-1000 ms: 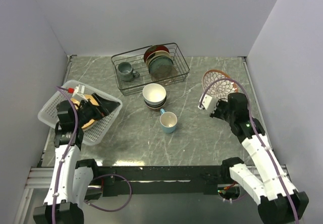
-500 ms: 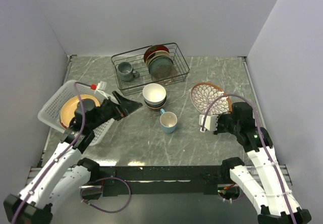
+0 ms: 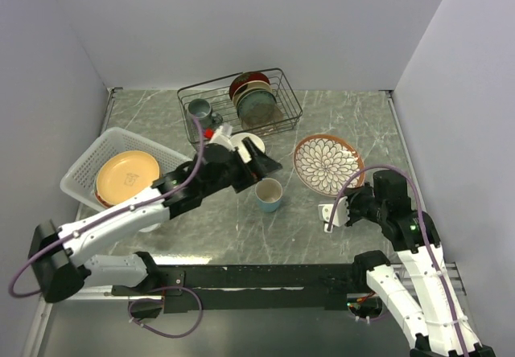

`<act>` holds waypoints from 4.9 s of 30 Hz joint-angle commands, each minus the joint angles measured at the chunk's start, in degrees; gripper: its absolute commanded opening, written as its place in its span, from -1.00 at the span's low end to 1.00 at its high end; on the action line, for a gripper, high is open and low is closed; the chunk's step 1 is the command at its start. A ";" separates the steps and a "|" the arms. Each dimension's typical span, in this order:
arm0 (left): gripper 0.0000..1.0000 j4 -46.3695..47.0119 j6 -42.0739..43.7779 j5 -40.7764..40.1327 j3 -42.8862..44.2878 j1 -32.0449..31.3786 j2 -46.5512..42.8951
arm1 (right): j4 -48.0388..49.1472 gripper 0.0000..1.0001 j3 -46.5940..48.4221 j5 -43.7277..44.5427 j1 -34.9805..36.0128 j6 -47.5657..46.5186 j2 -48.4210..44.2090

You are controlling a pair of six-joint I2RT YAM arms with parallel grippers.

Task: Place the mixed dishes into the plastic bin
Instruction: Pick up the plate at the center of the board, then place the plate in the plastic bin.

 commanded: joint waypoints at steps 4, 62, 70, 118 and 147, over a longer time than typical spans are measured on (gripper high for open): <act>0.99 -7.56 -2.75 -11.86 12.59 -6.89 11.56 | 6.97 -1.00 3.88 -4.65 0.12 -6.72 -2.98; -0.99 1.74 17.02 -7.21 1.45 1.18 -1.94 | 9.96 0.96 2.99 -22.32 0.29 16.99 -6.68; -0.99 2.01 19.75 -3.88 -1.80 6.80 -9.94 | 12.76 1.00 5.20 -25.57 0.21 32.46 -3.07; -0.98 -11.35 30.22 -1.51 -4.27 40.20 -27.26 | 37.47 1.00 -5.97 -23.29 -17.02 75.54 7.74; -0.98 -7.21 11.58 26.56 -18.42 86.53 -25.06 | 38.00 1.00 -6.14 -19.86 -17.20 75.81 8.45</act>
